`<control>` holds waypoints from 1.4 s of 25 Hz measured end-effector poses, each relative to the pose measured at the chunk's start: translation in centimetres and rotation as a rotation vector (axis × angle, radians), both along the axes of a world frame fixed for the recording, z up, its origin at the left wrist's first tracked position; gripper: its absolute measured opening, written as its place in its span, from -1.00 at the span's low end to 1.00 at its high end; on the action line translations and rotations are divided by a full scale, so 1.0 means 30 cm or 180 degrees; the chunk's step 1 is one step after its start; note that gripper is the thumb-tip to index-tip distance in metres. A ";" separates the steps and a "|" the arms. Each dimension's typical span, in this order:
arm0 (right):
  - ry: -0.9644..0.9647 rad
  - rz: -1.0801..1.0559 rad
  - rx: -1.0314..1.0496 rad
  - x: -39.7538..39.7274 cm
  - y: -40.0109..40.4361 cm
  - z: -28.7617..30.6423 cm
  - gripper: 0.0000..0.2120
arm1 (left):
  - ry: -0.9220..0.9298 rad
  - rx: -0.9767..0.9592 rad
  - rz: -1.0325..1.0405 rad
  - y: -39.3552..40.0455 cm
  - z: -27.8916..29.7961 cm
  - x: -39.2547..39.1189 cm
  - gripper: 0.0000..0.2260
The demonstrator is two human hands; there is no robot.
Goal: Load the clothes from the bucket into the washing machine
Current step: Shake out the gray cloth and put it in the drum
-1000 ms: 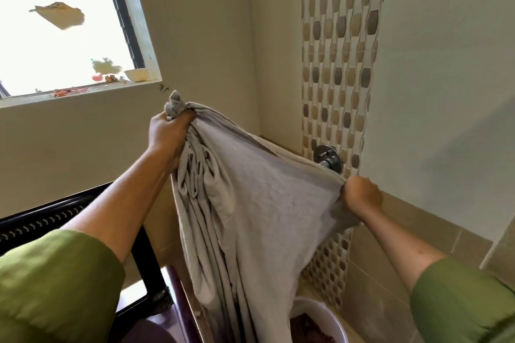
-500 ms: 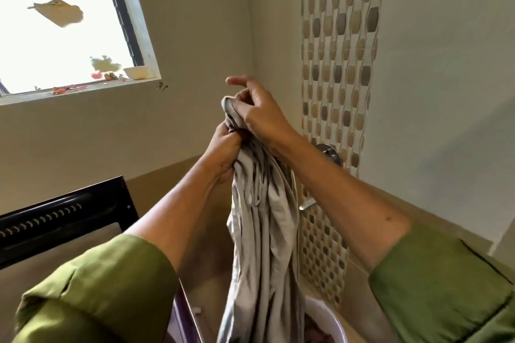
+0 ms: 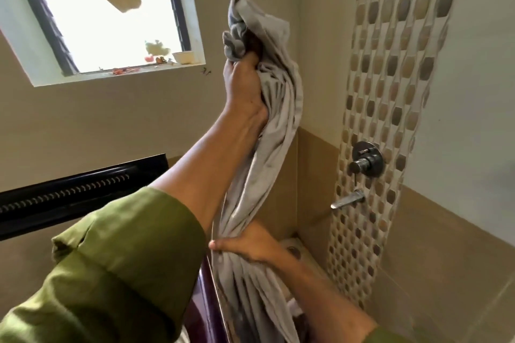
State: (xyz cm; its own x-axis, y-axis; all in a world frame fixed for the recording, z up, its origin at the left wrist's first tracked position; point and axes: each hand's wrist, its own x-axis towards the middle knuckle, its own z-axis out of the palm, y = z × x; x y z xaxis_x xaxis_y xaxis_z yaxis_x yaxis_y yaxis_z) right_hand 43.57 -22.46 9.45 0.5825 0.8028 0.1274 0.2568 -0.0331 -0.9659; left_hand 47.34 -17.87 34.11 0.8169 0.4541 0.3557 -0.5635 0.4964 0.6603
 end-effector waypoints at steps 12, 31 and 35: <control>-0.0336 0.0653 -0.0942 -0.013 0.120 -0.290 -0.49 | -0.0266 -0.0186 0.1130 0.319 0.129 -0.323 -0.75; -0.0717 -0.1798 0.1170 -0.111 0.338 0.260 -0.72 | 0.2181 0.1020 0.3020 0.925 -0.556 -1.125 -0.91; -0.1567 -0.1141 0.0742 -0.341 0.460 0.326 -0.79 | 0.2720 0.1798 0.1916 0.922 -0.831 -1.291 -0.87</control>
